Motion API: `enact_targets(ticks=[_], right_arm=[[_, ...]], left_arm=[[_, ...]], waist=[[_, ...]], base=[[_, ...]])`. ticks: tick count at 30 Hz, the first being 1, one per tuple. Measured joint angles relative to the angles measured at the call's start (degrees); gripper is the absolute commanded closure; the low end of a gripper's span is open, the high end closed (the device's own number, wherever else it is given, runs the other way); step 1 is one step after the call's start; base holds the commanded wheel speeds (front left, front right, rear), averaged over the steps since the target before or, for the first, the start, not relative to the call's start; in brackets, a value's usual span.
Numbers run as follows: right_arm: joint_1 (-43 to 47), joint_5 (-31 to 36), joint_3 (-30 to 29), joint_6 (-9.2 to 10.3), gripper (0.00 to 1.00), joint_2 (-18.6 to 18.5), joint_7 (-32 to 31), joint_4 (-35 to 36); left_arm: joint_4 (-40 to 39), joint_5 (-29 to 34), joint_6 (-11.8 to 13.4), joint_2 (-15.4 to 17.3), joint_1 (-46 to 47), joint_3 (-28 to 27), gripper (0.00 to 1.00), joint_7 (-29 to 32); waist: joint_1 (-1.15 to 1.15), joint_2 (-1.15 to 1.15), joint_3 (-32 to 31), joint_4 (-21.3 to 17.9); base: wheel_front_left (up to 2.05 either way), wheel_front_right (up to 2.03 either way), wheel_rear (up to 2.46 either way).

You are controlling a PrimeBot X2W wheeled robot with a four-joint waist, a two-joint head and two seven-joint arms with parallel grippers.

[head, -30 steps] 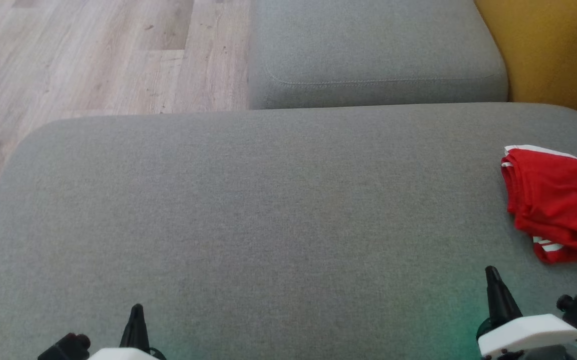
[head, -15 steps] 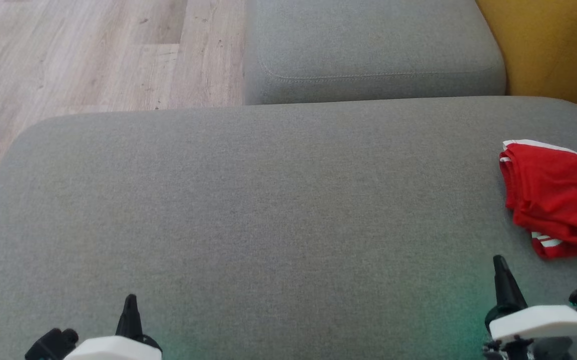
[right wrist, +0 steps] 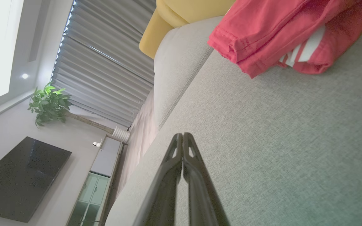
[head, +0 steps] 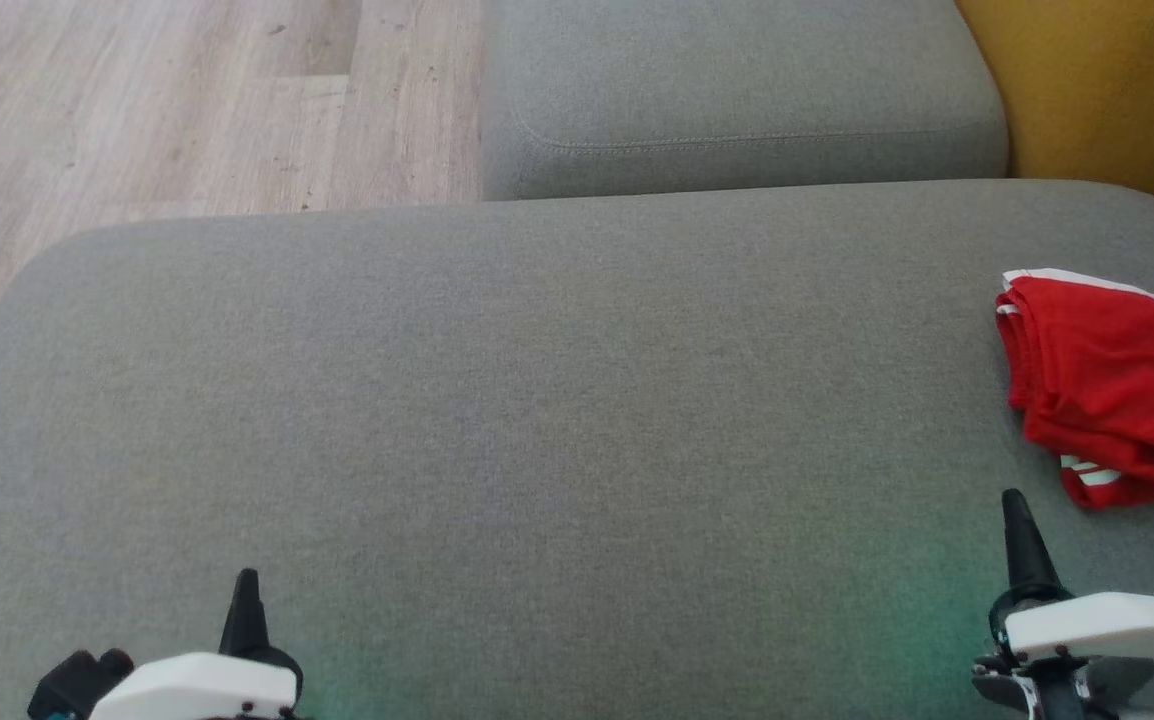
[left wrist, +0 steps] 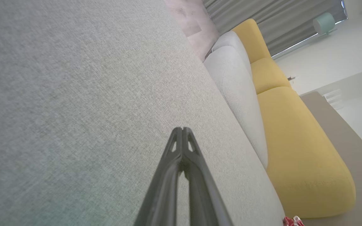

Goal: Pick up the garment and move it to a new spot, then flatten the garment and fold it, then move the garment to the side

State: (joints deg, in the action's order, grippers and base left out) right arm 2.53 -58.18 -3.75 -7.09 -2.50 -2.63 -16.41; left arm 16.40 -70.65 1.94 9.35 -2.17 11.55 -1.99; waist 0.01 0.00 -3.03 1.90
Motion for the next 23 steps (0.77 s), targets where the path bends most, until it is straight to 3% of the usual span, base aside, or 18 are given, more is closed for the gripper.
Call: enact_targets(ticks=[23], right_arm=[[-2.57, -14.79, -1.68, 0.0, 1.0, 0.0, -1.43, 0.09]], left_arm=[[-0.16, -9.56, -3.94, -2.83, 2.48, -6.79, 1.0, 3.53]], waist=[[-0.01, 0.0, 1.43, -0.85]], base=[[0.0, 0.0, 0.0]])
